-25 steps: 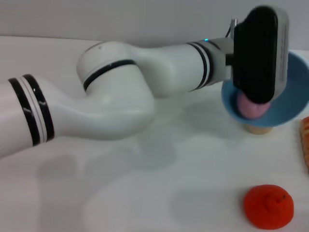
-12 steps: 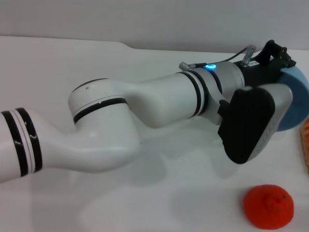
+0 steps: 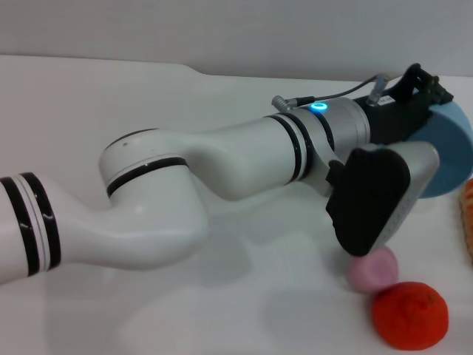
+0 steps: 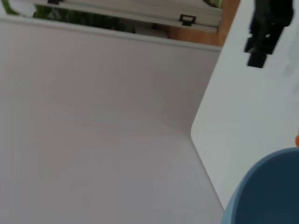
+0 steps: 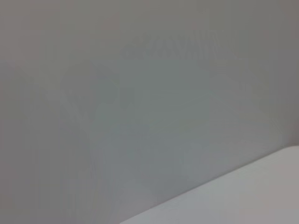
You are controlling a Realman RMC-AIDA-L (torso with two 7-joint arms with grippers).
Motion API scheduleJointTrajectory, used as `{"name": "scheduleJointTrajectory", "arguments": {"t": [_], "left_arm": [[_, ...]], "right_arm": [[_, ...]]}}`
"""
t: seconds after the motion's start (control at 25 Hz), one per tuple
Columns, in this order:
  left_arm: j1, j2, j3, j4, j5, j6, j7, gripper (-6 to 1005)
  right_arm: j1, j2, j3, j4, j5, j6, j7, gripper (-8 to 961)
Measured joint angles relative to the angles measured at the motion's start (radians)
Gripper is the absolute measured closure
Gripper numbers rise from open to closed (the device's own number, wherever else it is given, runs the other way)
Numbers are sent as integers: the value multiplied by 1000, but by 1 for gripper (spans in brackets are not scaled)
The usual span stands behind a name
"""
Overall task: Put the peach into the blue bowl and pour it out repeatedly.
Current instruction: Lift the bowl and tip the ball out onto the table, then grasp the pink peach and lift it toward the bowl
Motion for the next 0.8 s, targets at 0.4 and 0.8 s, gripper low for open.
{"name": "scheduleJointTrajectory", "arguments": {"t": [0.4,0.8], "left_arm": [[-7,0,-128,-76,-460,-51,-270,1000],[-33,12,-409,-112,-629,299,-491,1001]], "right_arm": [[43,-12,-104,-85,-224,47,329,519],[214,-17,-307,-374,-713,-121,1004,521]]}}
